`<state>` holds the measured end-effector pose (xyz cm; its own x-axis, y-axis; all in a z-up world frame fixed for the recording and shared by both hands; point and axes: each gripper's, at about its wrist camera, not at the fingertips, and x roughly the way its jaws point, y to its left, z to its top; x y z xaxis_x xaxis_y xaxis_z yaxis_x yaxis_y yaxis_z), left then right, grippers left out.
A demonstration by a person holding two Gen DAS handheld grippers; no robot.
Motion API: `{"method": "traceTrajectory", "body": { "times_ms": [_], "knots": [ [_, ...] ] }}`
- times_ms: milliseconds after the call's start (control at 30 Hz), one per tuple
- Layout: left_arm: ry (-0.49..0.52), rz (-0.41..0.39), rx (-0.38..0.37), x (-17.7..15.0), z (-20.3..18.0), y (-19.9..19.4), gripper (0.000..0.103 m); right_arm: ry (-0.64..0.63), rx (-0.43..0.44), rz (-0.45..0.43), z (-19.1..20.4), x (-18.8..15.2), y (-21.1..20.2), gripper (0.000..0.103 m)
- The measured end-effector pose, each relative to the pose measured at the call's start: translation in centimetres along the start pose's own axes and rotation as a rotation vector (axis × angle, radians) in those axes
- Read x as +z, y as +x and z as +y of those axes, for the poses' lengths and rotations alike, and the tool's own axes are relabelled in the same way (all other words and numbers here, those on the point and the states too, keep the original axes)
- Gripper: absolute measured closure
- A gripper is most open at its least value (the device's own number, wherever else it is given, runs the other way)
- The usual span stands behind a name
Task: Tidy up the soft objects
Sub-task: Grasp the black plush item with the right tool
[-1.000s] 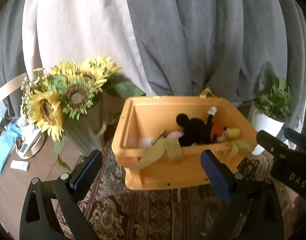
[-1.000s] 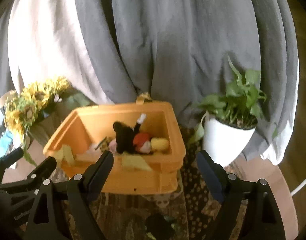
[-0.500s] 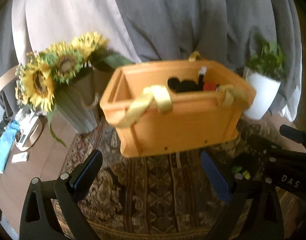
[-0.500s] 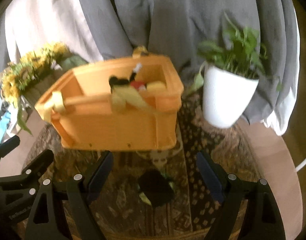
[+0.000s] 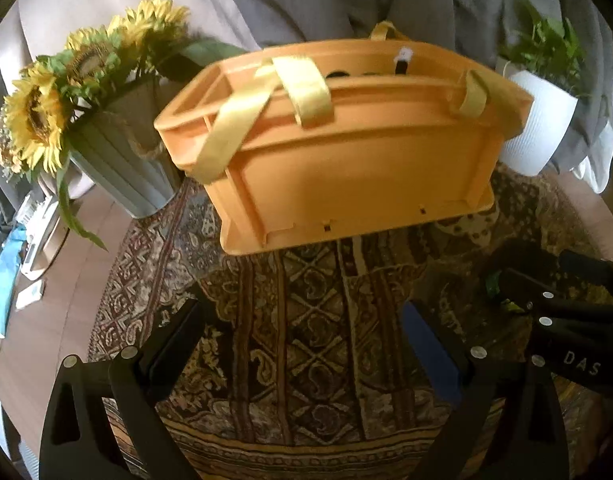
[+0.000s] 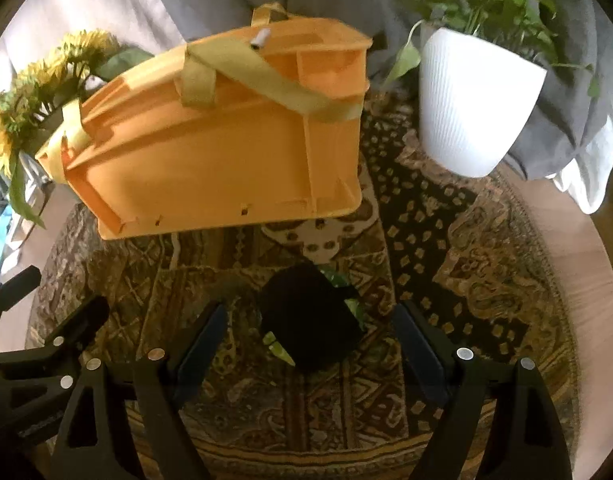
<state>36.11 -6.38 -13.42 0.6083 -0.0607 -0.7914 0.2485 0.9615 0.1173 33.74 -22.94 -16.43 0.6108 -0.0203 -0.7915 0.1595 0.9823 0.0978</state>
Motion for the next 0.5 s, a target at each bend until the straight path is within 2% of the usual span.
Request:
{"method": "traceTrajectory", "body": {
  "times_ms": [200,367,500],
  "knots": [
    [0.009,0.031,0.019,-0.4,-0.2,1.4,0.003,-0.011,0.010,0.026,0.1,-0.1,1.3,0.019],
    [0.019,0.048,0.023,-0.5,-0.3,2.1,0.003,-0.019,0.011,0.047,0.1,-0.1,2.2,0.038],
    [0.026,0.050,0.027,-0.5,-0.4,2.4,0.003,-0.014,0.013,0.044,-0.1,-0.1,2.4,0.040]
  ]
}}
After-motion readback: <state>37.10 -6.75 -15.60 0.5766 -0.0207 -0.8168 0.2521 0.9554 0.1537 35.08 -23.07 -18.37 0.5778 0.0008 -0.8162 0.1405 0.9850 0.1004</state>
